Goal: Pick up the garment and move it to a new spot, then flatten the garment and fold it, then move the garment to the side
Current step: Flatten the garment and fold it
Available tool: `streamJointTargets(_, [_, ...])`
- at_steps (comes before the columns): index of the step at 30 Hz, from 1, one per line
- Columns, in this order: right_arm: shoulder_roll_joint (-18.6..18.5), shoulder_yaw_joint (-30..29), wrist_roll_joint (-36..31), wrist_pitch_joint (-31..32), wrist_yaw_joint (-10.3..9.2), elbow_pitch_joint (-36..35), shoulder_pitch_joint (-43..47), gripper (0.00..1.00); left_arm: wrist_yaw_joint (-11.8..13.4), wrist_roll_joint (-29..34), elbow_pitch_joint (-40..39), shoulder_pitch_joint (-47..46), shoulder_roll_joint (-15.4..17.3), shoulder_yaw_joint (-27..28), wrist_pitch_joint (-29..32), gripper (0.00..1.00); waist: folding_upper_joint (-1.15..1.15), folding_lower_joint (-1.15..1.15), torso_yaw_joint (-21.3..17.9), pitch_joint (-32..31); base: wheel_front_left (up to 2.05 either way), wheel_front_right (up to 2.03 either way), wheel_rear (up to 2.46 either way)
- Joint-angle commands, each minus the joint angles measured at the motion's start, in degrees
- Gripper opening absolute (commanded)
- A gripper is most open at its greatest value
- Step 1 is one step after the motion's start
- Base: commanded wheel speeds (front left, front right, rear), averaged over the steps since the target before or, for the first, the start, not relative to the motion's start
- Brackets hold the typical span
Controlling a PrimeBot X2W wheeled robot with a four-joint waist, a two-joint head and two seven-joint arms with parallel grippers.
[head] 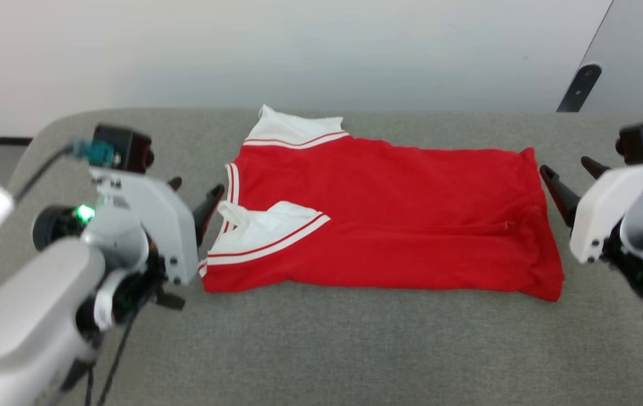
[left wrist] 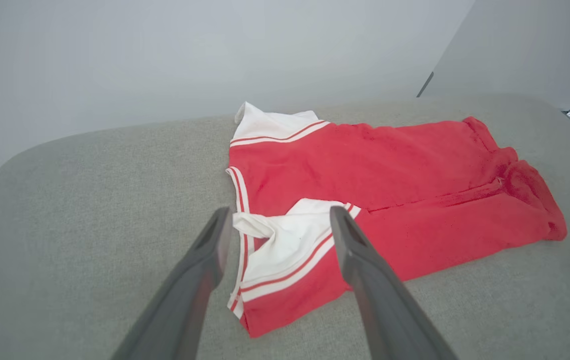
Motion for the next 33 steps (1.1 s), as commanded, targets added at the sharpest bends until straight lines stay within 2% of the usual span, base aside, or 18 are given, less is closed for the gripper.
streamJointTargets(1, [-0.1,-0.4,0.8,-2.7,-0.09,-1.7,2.4,1.00,0.0,0.5,-1.1,2.3,0.5,0.3,-2.1,1.00,0.00,0.00,-0.8,-1.7,0.00,0.00,0.00])
streamJointTargets(9, [-1.5,1.1,-0.2,-18.9,-0.09,-14.3,14.4,1.00,2.6,1.1,-8.1,13.9,1.6,5.5,-19.6,1.00,0.00,0.00,-1.9,-3.1,0.00,0.00,0.00])
streamJointTargets(13, [-1.1,-1.6,-1.9,-23.4,-0.09,-17.8,19.2,1.00,3.3,-0.1,-10.8,19.1,1.1,7.4,-25.7,1.00,0.00,0.00,-2.1,-2.6,0.00,0.00,0.00])
streamJointTargets(16, [-0.1,-4.0,-3.7,-25.0,-0.09,-20.3,22.2,1.00,3.5,-1.5,-11.9,21.6,1.1,8.5,-27.4,1.00,0.00,0.00,-2.5,-1.6,0.00,0.00,0.00])
streamJointTargets(25, [4.0,-9.4,-7.8,-27.7,-0.09,-26.0,25.7,1.00,1.6,-4.8,-10.6,19.1,3.7,10.3,-23.2,1.00,0.00,0.00,-4.9,3.1,0.00,0.00,0.00])
streamJointTargets(28, [5.6,-11.3,-9.0,-28.1,-0.09,-27.1,26.7,1.00,0.6,-5.9,-9.0,16.9,4.4,9.7,-19.3,1.00,0.00,0.00,-5.8,4.6,0.00,0.00,0.00])
streamJointTargets(33, [8.1,-12.9,-9.4,-28.6,-0.09,-28.7,27.3,1.00,-0.9,-8.0,-6.5,12.2,6.3,7.3,-8.6,1.00,0.00,0.00,-7.6,7.4,0.00,0.00,0.00])
